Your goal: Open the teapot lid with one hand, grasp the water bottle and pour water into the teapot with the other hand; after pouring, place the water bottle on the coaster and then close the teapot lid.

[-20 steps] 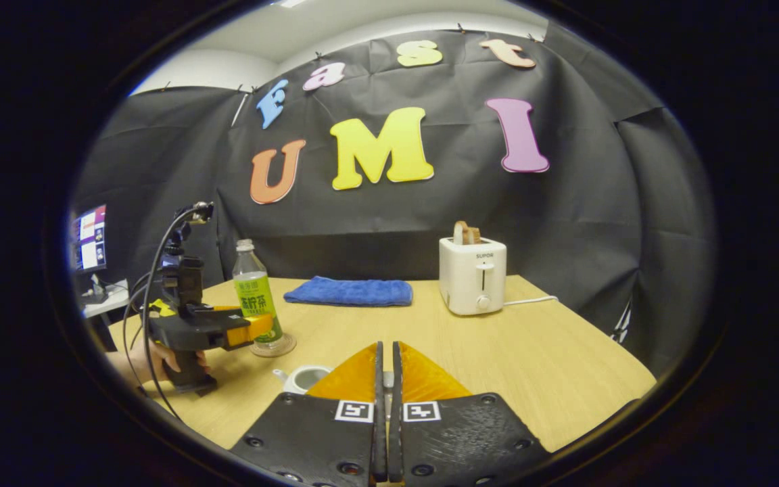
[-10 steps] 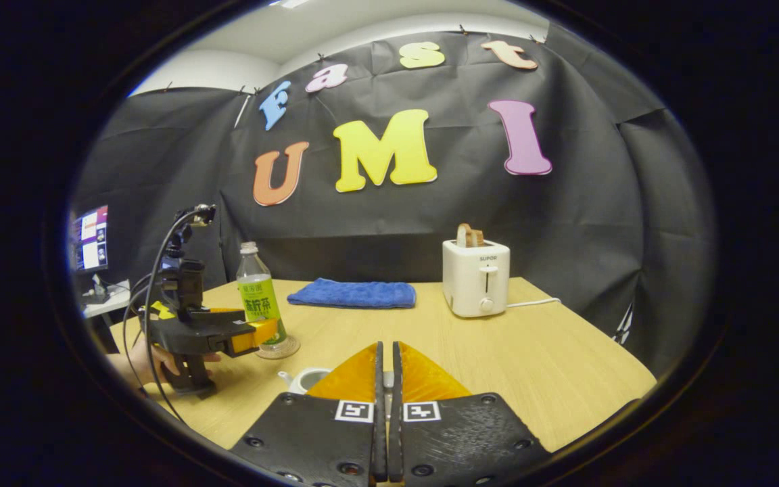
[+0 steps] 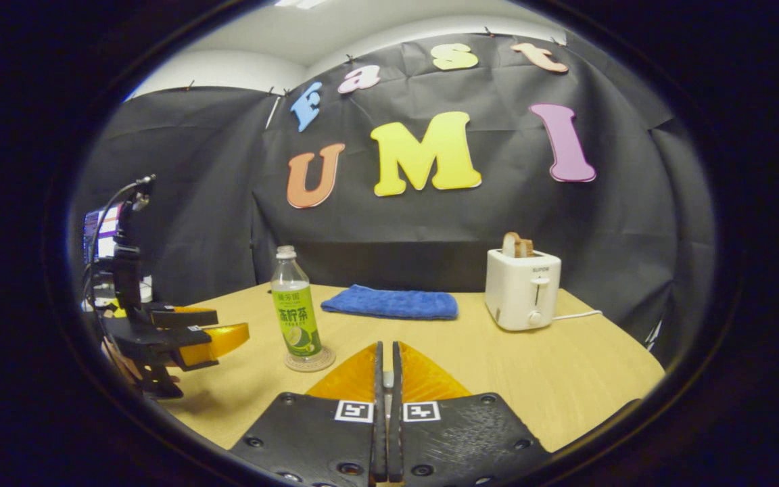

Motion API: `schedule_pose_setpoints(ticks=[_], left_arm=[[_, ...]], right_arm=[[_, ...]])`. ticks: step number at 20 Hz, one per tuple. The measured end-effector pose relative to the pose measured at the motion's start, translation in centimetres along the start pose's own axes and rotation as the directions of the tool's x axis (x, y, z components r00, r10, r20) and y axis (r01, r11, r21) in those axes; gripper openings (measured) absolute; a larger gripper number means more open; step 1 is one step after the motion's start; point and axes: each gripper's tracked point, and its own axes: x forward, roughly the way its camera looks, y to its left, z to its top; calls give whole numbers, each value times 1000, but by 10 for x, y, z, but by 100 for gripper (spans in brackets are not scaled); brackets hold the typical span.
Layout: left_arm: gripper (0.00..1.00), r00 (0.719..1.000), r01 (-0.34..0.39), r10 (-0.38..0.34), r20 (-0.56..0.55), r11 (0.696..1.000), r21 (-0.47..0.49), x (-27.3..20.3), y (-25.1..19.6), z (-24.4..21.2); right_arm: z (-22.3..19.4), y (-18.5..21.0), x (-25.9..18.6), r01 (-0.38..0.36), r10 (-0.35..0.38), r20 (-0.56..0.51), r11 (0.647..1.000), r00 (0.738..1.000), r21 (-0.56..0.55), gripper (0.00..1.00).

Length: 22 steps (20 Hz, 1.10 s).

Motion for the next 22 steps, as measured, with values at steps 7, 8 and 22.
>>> schedule_pose_setpoints(ticks=[7,8,22], left_arm=[[100,995,-85,85,46,996,-5,-37,27,9],[100,995,-87,87,50,996,-5,-39,27,10],[100,995,-85,85,53,996,-4,-38,28,9]], right_arm=[[-24,16,27,-30,29,-49,1000,998,-9,2],[-27,18,28,-32,32,-50,999,998,-8,2],[-44,17,32,-21,20,-53,999,998,-24,1]])
